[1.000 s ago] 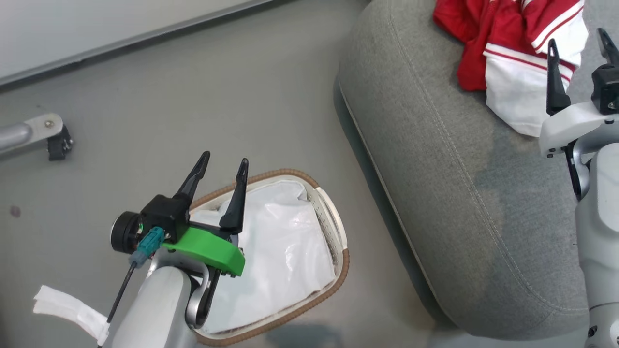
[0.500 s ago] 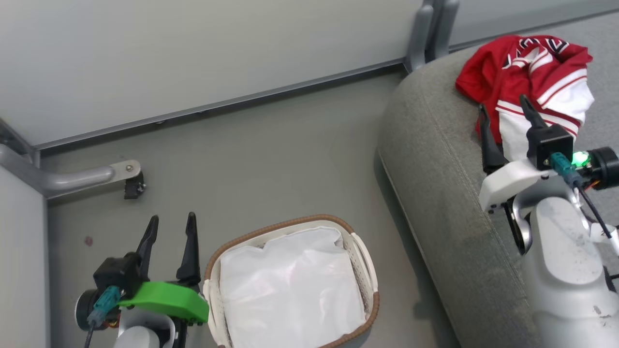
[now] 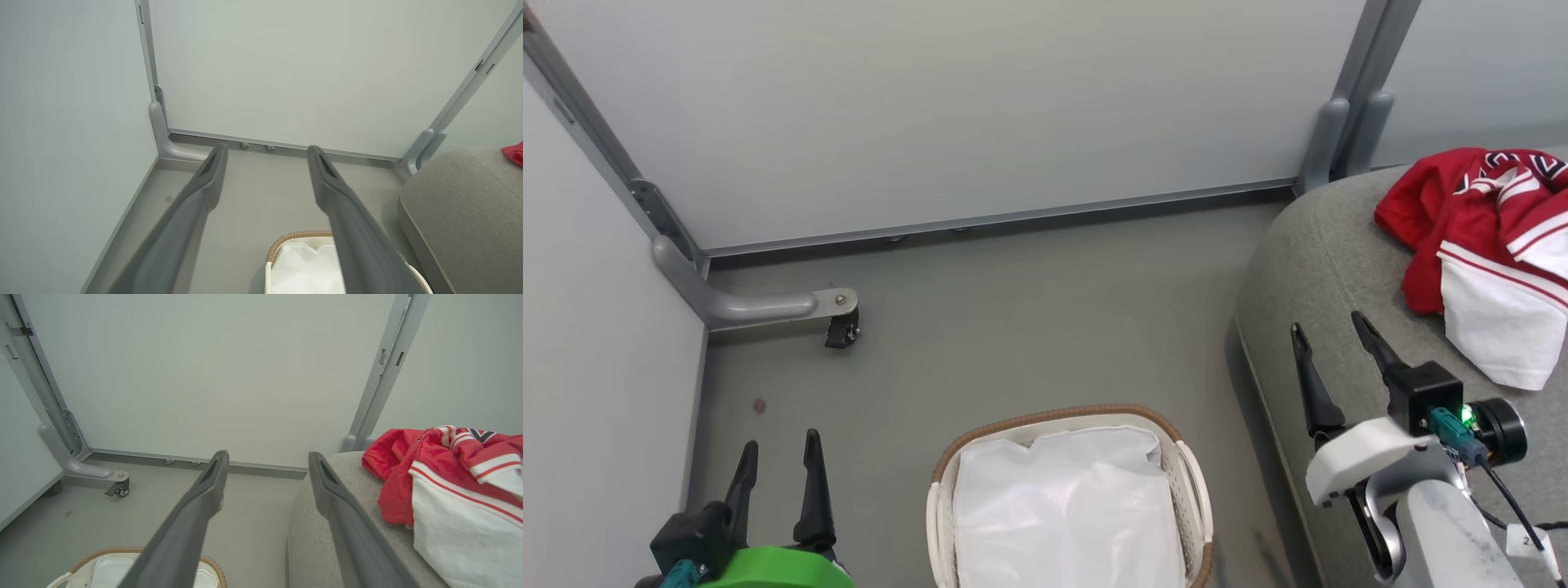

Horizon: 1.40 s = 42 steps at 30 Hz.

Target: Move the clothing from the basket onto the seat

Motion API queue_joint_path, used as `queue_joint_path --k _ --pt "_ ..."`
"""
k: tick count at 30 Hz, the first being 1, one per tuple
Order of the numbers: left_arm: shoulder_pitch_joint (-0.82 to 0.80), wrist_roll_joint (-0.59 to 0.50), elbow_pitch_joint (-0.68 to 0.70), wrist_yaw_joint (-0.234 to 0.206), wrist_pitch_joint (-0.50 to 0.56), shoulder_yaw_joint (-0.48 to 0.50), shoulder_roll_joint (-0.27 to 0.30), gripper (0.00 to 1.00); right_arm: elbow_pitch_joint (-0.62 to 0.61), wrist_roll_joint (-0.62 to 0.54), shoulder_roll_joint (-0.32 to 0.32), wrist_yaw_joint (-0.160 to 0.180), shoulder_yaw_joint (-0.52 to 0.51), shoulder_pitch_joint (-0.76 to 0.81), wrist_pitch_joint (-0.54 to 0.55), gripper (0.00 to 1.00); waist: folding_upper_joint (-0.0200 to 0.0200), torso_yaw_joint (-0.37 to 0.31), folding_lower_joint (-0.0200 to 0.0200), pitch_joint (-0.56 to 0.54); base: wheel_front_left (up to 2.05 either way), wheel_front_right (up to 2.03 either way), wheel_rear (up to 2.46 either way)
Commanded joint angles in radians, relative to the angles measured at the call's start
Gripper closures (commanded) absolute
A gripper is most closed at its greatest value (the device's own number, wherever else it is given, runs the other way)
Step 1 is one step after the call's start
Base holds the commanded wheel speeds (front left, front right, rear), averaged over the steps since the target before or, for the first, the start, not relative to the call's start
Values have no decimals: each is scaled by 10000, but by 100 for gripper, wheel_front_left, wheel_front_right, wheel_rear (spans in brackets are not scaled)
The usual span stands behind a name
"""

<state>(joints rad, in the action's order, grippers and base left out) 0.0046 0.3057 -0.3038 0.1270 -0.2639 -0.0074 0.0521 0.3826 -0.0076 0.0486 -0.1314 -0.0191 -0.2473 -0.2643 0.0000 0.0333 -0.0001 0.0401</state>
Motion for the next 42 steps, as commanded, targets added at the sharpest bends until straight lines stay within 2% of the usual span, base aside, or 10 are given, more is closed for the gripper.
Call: queue_joint_path --k 1,11,28,29,33,42 --pt "190 -7 48 16 -8 28 2 0 -155 154 39 14 7 331 0 0 0 202 1 -179 0 0 0" --pt "522 217 -21 26 -8 -218 -9 0 -526 672 38 14 -59 1402 0 0 0 172 1 -258 0 0 0" --pt "374 360 -185 39 -8 -437 -10 0 -421 925 37 14 119 1506 0 0 0 64 1 -240 0 0 0" --pt "372 346 -214 6 3 -430 -23 100 -405 889 -8 0 109 1400 2 100 0 63 1 -239 0 0 0" --pt "386 403 -546 6 14 -471 -73 100 -67 925 -82 0 103 1549 31 100 0 61 1 -238 0 0 0" --pt "199 1975 -404 9 422 -321 -23 100 -183 2755 -68 1 -74 1477 533 100 0 33 1 -248 0 0 0"
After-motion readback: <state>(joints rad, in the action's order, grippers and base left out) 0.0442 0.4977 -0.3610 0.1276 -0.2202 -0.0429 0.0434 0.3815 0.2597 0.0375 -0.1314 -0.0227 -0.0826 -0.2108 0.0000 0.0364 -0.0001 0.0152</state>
